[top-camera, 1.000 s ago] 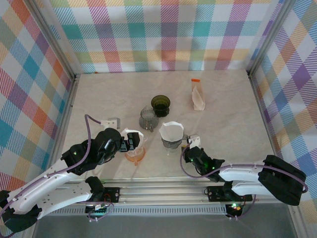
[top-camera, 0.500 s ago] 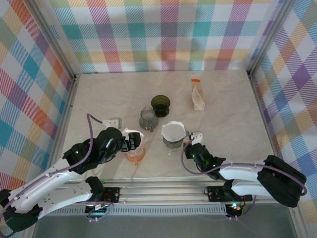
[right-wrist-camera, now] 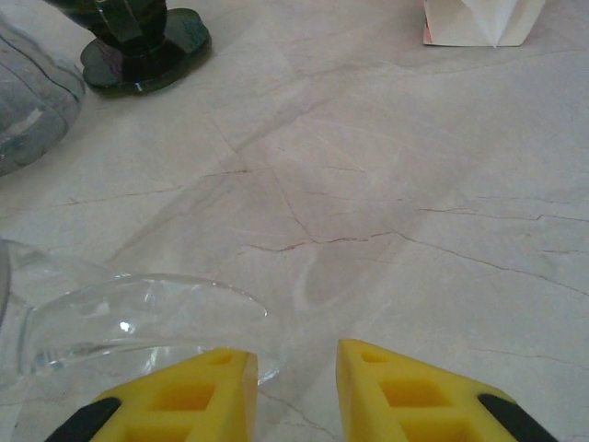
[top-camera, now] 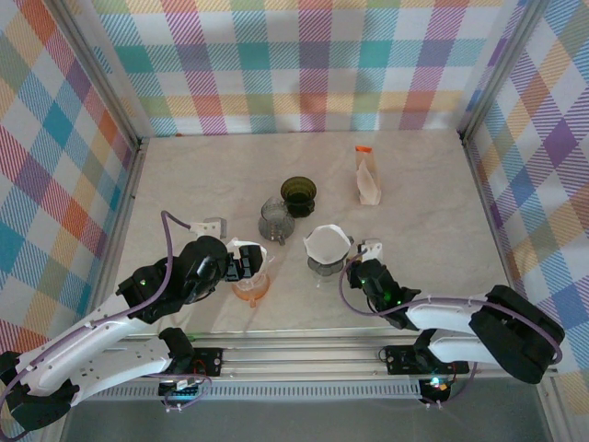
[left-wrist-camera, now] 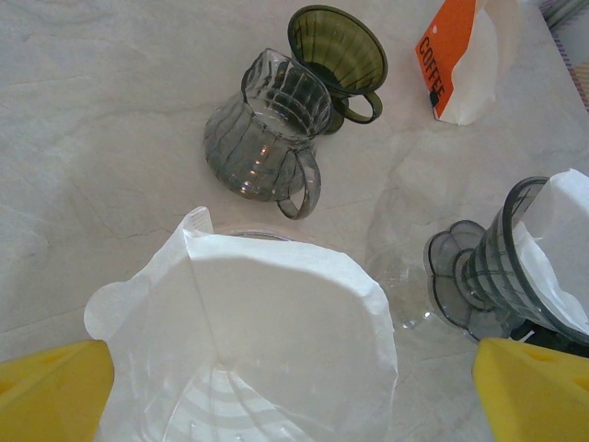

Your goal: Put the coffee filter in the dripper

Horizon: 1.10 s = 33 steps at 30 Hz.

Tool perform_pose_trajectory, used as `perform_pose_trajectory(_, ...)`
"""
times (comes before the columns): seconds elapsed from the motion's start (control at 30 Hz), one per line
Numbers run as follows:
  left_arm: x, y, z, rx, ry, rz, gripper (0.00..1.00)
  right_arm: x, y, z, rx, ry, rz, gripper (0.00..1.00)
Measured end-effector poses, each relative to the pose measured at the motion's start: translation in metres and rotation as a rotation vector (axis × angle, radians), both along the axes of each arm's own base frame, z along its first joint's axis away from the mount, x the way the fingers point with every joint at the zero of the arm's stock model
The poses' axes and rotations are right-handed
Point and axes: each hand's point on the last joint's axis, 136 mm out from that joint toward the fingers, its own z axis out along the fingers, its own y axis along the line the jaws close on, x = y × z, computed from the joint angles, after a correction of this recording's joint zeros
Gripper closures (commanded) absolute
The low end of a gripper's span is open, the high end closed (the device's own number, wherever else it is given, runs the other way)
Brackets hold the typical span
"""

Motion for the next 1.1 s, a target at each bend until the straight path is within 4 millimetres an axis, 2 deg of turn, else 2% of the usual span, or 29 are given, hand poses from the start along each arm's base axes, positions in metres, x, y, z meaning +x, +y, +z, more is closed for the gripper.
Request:
perform_pose_trajectory(0.67, 0.003, 0.0, -0.004, 0.014, 0.012, 0.01, 0.0, 0.035, -0.017, -0.005, 0.034, 0.01, -0.076, 0.71)
perform_pose_trajectory(1.1, 0.005, -0.001, -0.01, 0.028, 0.032, 0.012, 0.0, 0.087, -0.014, -0.006, 0.06, 0.002, -0.141, 0.71)
